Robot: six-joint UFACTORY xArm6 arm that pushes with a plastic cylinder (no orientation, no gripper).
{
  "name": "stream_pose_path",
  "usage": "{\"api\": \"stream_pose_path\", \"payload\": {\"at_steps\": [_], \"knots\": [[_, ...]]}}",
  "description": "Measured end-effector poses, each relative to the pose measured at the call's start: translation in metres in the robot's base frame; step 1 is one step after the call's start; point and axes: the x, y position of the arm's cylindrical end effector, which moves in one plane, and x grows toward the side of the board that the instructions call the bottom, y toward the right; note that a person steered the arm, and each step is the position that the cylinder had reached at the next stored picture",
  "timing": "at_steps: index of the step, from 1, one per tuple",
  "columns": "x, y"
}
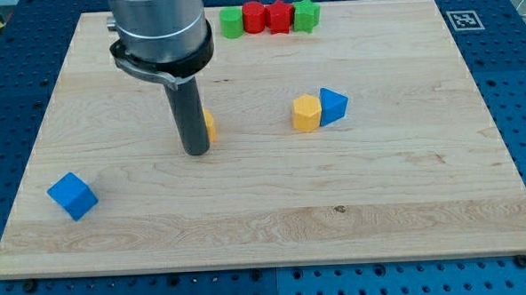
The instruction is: Slide the yellow heart closer to the yellow hexagon
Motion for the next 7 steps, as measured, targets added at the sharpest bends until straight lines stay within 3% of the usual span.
{"api": "stream_pose_path", "payload": {"at_steps": [3, 7], "knots": [[-0.017, -0.001], [0.057, -0.019]]}}
